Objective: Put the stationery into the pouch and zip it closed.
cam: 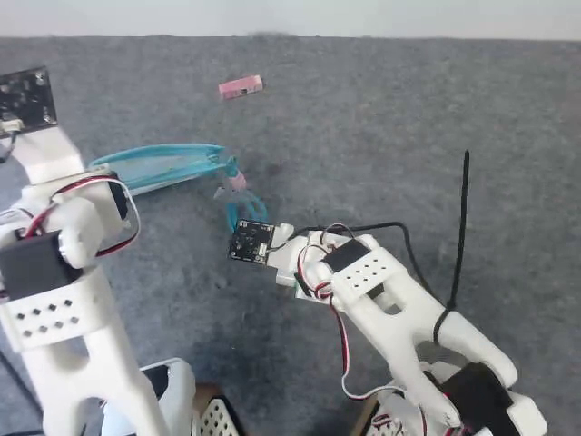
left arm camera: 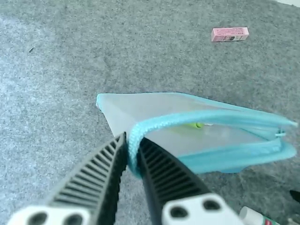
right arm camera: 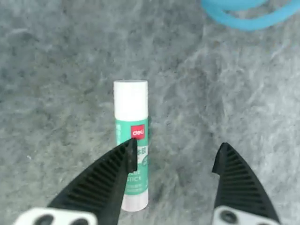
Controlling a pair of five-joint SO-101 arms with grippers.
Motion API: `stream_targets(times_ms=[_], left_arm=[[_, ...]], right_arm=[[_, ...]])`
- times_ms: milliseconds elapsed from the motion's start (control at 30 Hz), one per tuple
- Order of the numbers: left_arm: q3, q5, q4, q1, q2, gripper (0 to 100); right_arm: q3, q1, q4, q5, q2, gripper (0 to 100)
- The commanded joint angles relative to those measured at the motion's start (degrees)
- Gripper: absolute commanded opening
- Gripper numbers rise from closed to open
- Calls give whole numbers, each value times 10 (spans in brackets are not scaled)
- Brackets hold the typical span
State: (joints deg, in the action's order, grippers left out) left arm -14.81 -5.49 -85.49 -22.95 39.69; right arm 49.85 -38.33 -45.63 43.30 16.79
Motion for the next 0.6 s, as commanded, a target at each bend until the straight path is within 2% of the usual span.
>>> stream_targets(times_ms=[0,167,400,567], left_arm=[[2,4,4,-5,4,12],[2,4,4,-5,4,12],[2,4,4,-5,4,12],[2,4,4,-5,4,12]], right_arm=[[-25,-21,-11,9,7,271],[-31,-54,-50,10,-2,350],[-33,-79,-52,6,-67,353],[-33,-79,-46,8,-83,219]])
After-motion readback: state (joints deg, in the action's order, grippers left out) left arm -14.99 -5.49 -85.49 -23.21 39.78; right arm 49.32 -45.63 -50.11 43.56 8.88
